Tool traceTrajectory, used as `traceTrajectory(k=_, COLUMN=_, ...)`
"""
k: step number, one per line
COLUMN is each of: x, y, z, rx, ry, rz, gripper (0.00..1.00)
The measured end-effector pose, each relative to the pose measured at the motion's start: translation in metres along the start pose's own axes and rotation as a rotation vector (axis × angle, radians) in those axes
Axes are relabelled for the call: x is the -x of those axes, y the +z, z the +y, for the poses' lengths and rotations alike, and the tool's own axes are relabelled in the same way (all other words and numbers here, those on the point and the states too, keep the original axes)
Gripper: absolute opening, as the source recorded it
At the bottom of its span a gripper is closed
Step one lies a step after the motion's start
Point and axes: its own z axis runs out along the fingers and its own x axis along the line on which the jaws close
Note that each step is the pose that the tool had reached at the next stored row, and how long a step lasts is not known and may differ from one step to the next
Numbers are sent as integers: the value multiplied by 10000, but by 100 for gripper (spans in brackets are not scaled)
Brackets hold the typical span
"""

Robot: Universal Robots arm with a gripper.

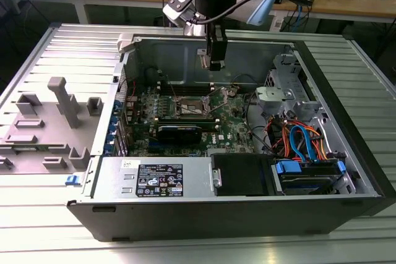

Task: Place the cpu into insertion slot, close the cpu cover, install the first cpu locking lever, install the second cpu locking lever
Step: 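Place the cpu into insertion slot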

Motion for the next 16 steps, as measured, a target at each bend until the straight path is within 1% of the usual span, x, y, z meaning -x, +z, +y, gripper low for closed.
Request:
traceTrajectory(k=4, x=0, y=0, z=0, rx=1, ry=20, rz=-2, gripper=54)
traceTrajectory(k=6, x=0, y=1, z=0, rx=2, ry=82, rz=-7, gripper=54)
traceTrajectory(k=7, x=0, y=4, z=0, rx=4, ry=181, rz=-14, gripper=54)
traceTrajectory(k=9, x=0, y=12, z=-1, rx=13, ry=726, rz=-70, gripper=54)
traceTrajectory(k=10, x=0, y=14, z=-1, rx=15, ry=923, rz=-87, gripper=54)
traceTrajectory(k=15, x=0, y=35, z=-3, rx=26, ry=1797, rz=-164, gripper=54)
traceTrajectory(k=16, x=1, y=38, z=-3, rx=24, ry=1916, rz=-173, gripper=54)
